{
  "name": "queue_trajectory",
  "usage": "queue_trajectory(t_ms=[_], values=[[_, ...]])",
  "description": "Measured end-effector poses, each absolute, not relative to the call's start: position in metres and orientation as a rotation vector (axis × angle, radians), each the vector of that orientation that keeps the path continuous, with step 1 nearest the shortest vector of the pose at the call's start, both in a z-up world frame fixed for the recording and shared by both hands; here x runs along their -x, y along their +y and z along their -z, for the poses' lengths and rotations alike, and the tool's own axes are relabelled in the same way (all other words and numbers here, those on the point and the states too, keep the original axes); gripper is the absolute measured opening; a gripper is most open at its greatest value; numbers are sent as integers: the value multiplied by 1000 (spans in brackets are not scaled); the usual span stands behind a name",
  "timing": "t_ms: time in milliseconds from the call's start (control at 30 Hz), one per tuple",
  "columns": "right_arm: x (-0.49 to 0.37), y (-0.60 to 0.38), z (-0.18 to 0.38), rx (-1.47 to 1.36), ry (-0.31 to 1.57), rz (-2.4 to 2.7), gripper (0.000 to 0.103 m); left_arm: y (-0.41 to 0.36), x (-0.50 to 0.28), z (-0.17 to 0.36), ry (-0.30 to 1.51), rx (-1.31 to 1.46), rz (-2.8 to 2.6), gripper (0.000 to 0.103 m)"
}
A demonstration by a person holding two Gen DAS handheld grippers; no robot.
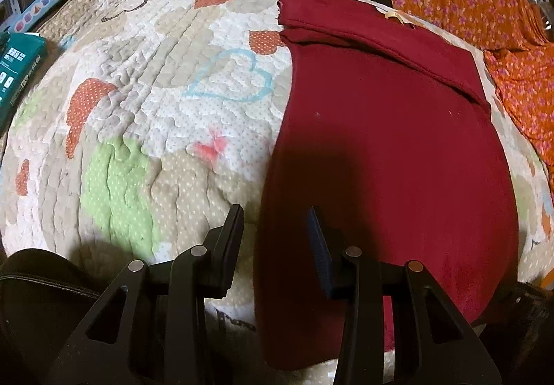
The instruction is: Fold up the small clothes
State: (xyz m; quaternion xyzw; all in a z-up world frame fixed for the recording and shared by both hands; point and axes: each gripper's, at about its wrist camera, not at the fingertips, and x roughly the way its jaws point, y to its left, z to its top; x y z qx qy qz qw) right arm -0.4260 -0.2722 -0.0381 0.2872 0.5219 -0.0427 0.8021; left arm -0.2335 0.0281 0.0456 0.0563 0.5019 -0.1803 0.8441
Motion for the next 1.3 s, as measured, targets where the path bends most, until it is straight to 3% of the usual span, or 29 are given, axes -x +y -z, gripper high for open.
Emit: queue_trajectory(t_ms=[167, 367, 433, 467, 500, 667, 1300], values=[[430, -269, 46, -675, 1107, 73, 57, 33, 243, -46, 1059, -123, 386, 37], [428, -261, 40, -672, 1116, 36, 63, 52, 238, -32, 1181, 33, 428, 37], [427, -266, 41, -689, 1119, 32, 65, 50, 238, -28, 1194, 33, 437, 45], [426, -266, 42, -697, 1119, 31, 68, 48, 239, -26, 1204, 32, 434, 58], [425, -267, 42, -705, 1119, 26, 69, 47, 239, -22, 1217, 36, 429, 62], [424, -267, 43, -725, 1116, 18, 75, 44, 243, -17, 1231, 52, 431, 64], [427, -264, 41, -755, 1144, -54, 75, 35, 250, -7, 1251, -9, 444, 70]])
